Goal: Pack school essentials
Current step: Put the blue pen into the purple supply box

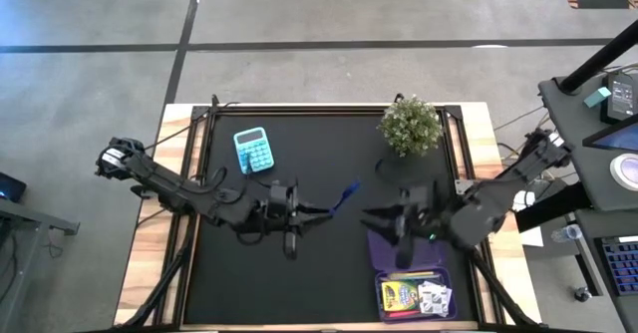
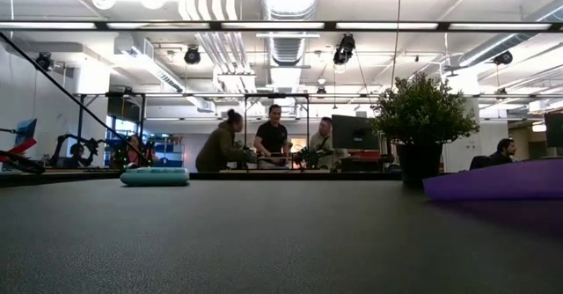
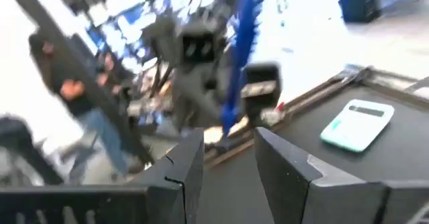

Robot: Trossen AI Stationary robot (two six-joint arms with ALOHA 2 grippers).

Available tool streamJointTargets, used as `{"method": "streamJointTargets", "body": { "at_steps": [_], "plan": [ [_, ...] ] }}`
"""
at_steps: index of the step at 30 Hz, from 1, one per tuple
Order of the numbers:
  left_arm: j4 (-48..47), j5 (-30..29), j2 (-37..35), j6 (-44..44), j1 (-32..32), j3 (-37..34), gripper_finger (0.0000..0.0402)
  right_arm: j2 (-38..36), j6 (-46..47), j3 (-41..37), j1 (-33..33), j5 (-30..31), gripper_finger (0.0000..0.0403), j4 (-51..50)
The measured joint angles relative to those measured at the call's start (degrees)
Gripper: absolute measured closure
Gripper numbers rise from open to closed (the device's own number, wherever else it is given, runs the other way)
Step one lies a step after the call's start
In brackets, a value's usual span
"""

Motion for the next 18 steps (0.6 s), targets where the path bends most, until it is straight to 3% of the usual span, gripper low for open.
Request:
{"method": "streamJointTargets", "body": {
  "at_steps": [7, 18],
  "plan": [
    [6.7, -1.0, 0.4, 2.2, 0.8, 0.0, 0.0384, -1.9, -0.7, 3.3, -1.1, 8.3, 0.0264, -0.7],
    [13.1, -1.0, 3.9, 0.5, 1.4, 0.1, 0.0384, -0.9, -0.7, 7.6, -7.3, 4.3, 0.0182, -1.0]
  ]
}}
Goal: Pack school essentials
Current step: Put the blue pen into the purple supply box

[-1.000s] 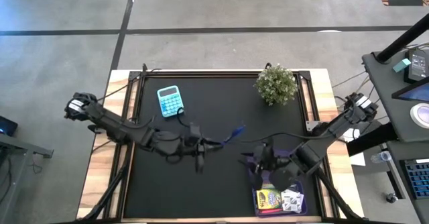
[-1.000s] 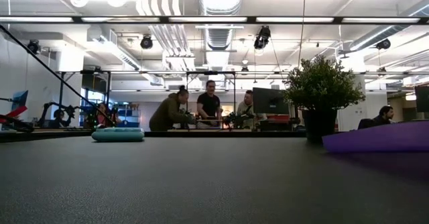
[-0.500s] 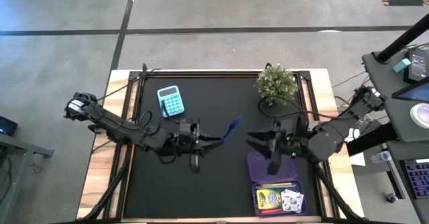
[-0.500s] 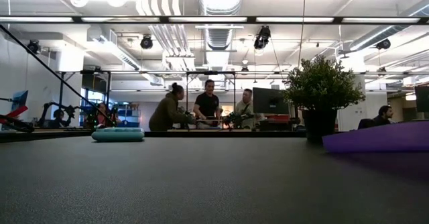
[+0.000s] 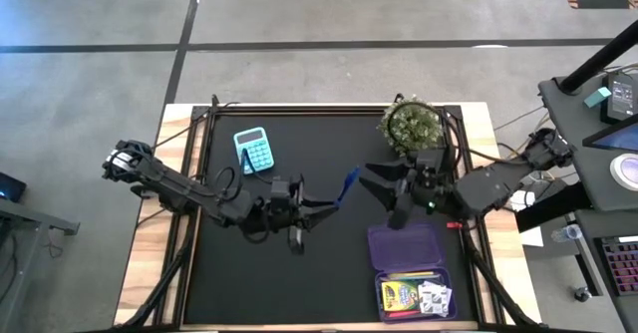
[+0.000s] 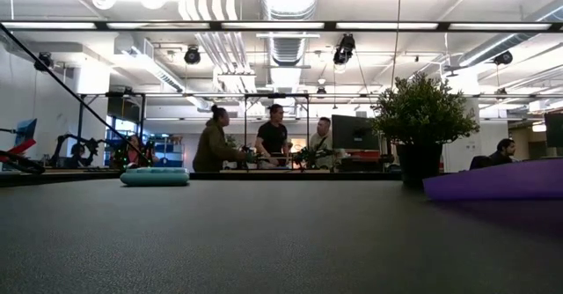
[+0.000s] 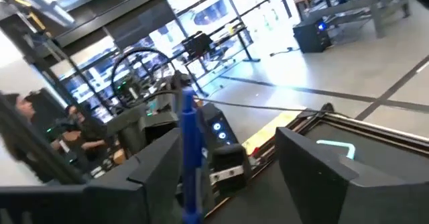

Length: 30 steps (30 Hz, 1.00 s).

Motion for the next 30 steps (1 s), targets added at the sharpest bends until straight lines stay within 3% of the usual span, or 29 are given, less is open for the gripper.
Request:
{"method": "streamJointTargets", "body": {
  "at_steps": [6, 13, 23, 30],
  "plan": [
    [0.0, 0.0, 0.4, -0.1, 1.0, 1.3, 0.0384, 1.1, 0.0, 0.1, -2.3, -2.4, 0.0149, 0.0],
    [0.0, 0.0, 0.4, -0.1, 2.7, 1.5, 0.0384, 3.2, -0.3, 0.7, -5.1, -6.0, 0.0158, 0.4],
    [-0.4, 0.0, 0.4, -0.1, 3.4, 1.7, 0.0384, 4.3, -0.6, 2.5, -6.6, -7.5, 0.0198, 0.3],
    [-0.4, 0.0, 0.3, -0.1, 4.2, 1.5, 0.0384, 4.3, -0.4, 2.5, -8.2, -7.7, 0.0288, 0.3]
  ]
}}
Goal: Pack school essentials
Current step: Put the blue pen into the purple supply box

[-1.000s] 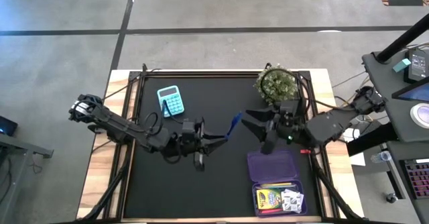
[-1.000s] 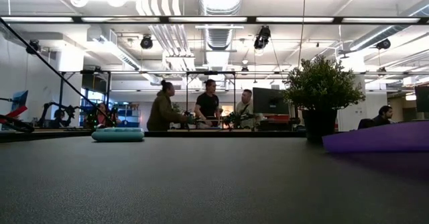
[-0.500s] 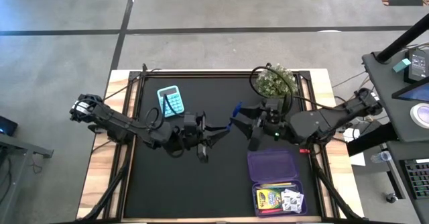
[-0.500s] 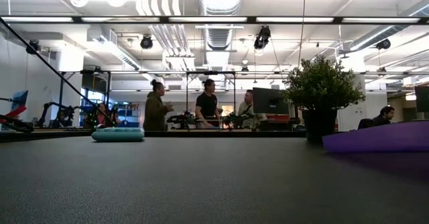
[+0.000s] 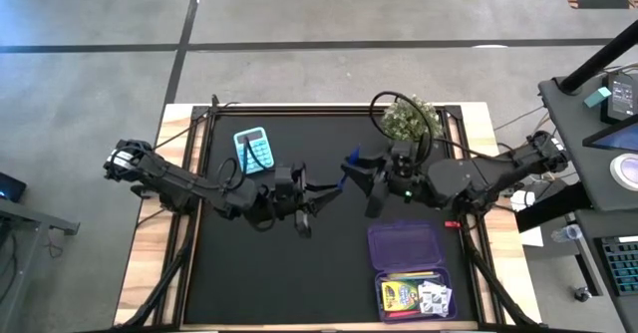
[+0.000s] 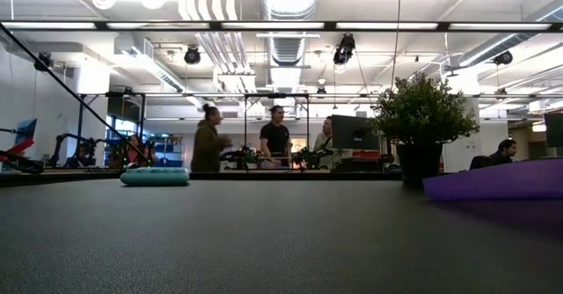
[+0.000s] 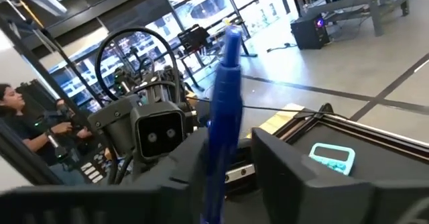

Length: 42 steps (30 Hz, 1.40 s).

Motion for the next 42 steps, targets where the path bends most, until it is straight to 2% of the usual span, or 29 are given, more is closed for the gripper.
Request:
{"method": "streamJointTargets", "body": {
  "at_steps": [6, 13, 16, 20, 23, 27, 30, 34, 37, 42],
  "plan": [
    [-0.3, 0.1, 0.0, 0.2, 1.2, -0.1, 0.0384, 0.0, 0.2, 0.0, -0.7, 0.0, 0.0378, 0.2],
    [-1.1, 0.2, 0.0, 0.3, 2.0, -0.1, 0.0382, 0.0, -0.4, 0.0, -0.7, 0.2, 0.0379, -1.3],
    [-3.1, 0.2, 0.0, 0.2, 2.3, -0.1, 0.0361, 0.0, -0.4, 0.3, -0.7, 0.2, 0.0379, -3.7],
    [-6.2, 0.3, -0.1, 0.2, 2.7, -0.1, 0.0305, 0.0, 3.3, 2.8, -0.7, 0.0, 0.0379, -15.4],
    [-12.0, 1.6, -0.1, -0.1, 2.7, 0.0, 0.0264, 0.0, 10.8, 6.4, -0.7, -2.3, 0.0379, -30.8],
    [-21.9, 2.0, -0.4, -7.5, 2.7, 0.2, 0.0233, 0.0, 23.5, 8.9, 0.3, -9.9, 0.0379, -50.7],
    [-29.7, 3.3, -0.4, -14.2, 2.7, -0.1, 0.0229, 0.4, 29.7, 8.2, 2.4, -18.2, 0.0379, -58.8],
    [-37.8, 7.3, -0.4, -20.4, 2.7, -0.1, 0.0229, 2.1, 34.2, 6.4, 7.4, -28.7, 0.0379, -63.2],
    [-41.4, 7.9, -0.4, -23.4, 2.7, -0.2, 0.0228, 4.3, 35.5, 5.4, 11.6, -35.8, 0.0379, -64.7],
    [-41.4, 7.9, -0.5, -24.0, 2.7, -0.3, 0.0228, 9.6, 33.8, 5.2, 17.1, -41.7, 0.0379, -66.7]
  ]
}}
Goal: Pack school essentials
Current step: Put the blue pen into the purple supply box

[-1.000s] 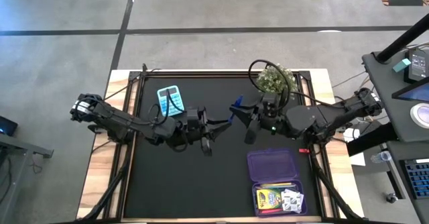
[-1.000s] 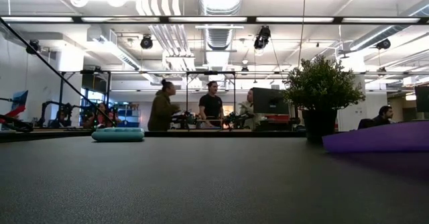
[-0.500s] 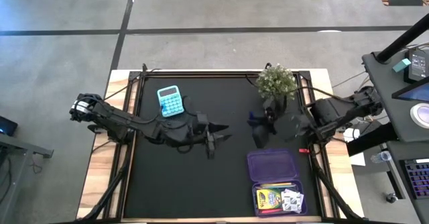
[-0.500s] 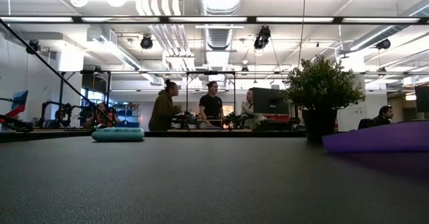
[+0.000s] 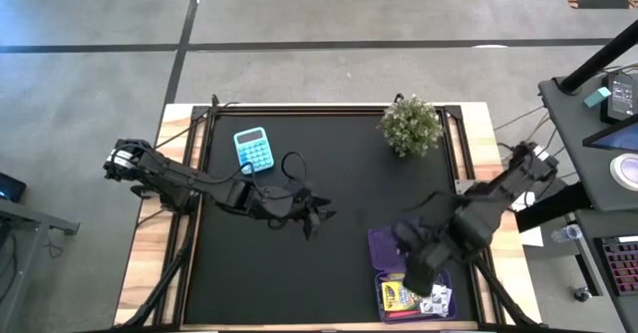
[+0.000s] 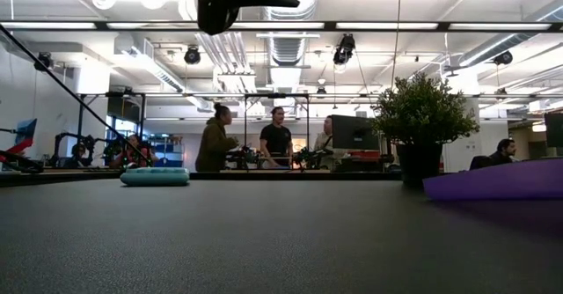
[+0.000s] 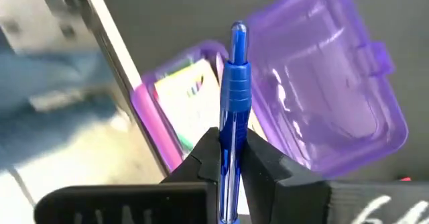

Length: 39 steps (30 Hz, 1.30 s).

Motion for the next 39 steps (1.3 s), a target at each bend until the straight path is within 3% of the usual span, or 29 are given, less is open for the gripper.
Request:
{"method": "streamJointTargets", "body": {
  "at_steps": [11, 19, 24, 30, 39],
  "plan": [
    [1.1, 0.2, -1.3, -2.2, 0.0, 0.0, 0.0228, 10.5, -14.3, -0.6, 3.7, -6.9, 0.0379, -3.3],
    [1.2, 0.2, -1.6, -2.8, -0.4, 0.2, 0.0228, 11.5, -27.0, -6.7, 4.4, -9.7, 0.0379, 7.8],
    [1.4, 0.2, -1.6, -3.0, -0.7, 0.2, 0.0228, 11.5, -30.2, -12.8, 4.4, -9.7, 0.0379, 9.3],
    [2.7, 0.2, -1.7, -3.0, -0.8, 0.2, 0.0228, 11.5, -31.1, -18.4, 4.4, -9.9, 0.0378, 20.6],
    [2.4, 0.1, -1.7, -4.2, -0.8, 0.2, 0.0228, 11.5, -28.3, -20.8, 4.3, -3.4, 0.0376, 23.1]
  ]
}}
